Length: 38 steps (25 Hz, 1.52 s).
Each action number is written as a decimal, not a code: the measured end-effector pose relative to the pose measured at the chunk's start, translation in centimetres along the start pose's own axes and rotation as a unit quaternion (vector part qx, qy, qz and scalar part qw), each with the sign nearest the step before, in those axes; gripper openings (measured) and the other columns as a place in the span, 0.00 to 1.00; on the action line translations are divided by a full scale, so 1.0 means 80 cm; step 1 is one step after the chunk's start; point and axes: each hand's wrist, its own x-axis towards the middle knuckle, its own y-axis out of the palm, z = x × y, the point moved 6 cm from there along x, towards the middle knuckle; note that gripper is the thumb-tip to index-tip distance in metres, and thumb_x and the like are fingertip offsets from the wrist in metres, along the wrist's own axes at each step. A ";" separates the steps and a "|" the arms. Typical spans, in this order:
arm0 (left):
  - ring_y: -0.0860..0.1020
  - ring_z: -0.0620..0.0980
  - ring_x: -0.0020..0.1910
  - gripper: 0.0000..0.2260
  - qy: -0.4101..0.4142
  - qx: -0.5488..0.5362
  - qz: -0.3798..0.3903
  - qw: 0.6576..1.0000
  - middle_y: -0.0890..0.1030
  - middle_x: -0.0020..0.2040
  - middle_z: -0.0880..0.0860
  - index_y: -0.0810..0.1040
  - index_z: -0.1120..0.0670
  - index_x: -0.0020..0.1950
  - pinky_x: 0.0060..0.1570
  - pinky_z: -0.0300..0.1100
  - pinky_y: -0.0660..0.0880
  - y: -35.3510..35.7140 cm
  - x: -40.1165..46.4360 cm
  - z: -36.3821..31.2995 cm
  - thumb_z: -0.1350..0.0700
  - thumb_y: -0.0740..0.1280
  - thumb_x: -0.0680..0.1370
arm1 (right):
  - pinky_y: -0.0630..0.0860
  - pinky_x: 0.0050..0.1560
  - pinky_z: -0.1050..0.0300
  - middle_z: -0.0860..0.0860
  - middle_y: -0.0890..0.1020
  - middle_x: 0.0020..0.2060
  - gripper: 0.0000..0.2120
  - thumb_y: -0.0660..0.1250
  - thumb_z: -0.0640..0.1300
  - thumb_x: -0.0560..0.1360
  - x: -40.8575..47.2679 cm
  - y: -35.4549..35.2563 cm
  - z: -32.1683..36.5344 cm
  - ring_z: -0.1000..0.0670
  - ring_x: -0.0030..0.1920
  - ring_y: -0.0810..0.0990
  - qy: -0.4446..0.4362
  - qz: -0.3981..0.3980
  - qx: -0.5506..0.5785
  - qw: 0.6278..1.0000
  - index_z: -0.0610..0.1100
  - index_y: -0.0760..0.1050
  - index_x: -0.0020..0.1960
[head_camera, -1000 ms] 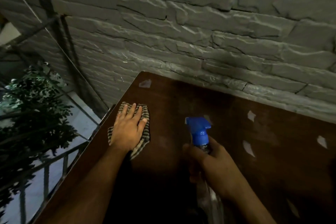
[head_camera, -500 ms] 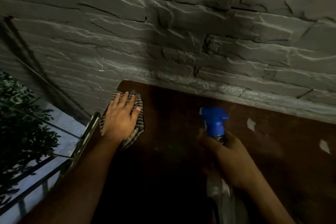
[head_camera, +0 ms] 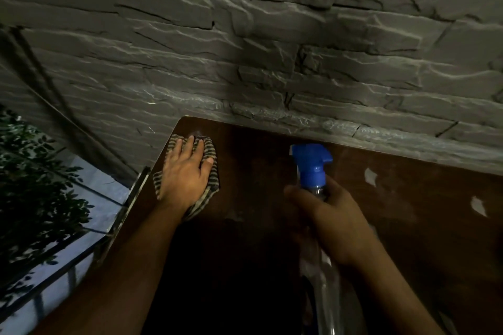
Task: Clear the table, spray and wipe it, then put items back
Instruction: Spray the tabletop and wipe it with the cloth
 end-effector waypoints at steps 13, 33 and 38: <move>0.44 0.54 0.78 0.34 0.066 -0.050 0.040 0.996 0.47 0.79 0.59 0.47 0.59 0.78 0.76 0.49 0.43 0.034 -0.039 -0.176 0.38 0.43 0.79 | 0.81 0.41 0.44 0.44 0.84 0.34 0.07 0.71 0.50 0.67 0.004 -0.005 -0.015 0.43 0.34 0.83 0.040 0.014 0.048 0.998 0.50 0.78 0.45; 0.43 0.64 0.77 0.34 -0.157 0.010 0.057 0.986 0.45 0.78 0.66 0.50 0.64 0.77 0.74 0.57 0.41 0.034 0.050 -0.194 0.40 0.48 0.81 | 0.81 0.41 0.45 0.48 0.81 0.31 0.08 0.73 0.48 0.68 -0.007 -0.043 -0.031 0.47 0.32 0.80 0.037 -0.006 0.080 0.996 0.50 0.77 0.46; 0.41 0.59 0.78 0.34 0.068 0.017 0.073 0.995 0.45 0.79 0.62 0.49 0.60 0.78 0.76 0.54 0.41 0.031 -0.019 -0.255 0.45 0.36 0.75 | 0.80 0.39 0.46 0.46 0.81 0.32 0.09 0.71 0.47 0.69 -0.010 -0.035 -0.022 0.47 0.32 0.79 0.023 0.017 0.092 0.995 0.47 0.77 0.48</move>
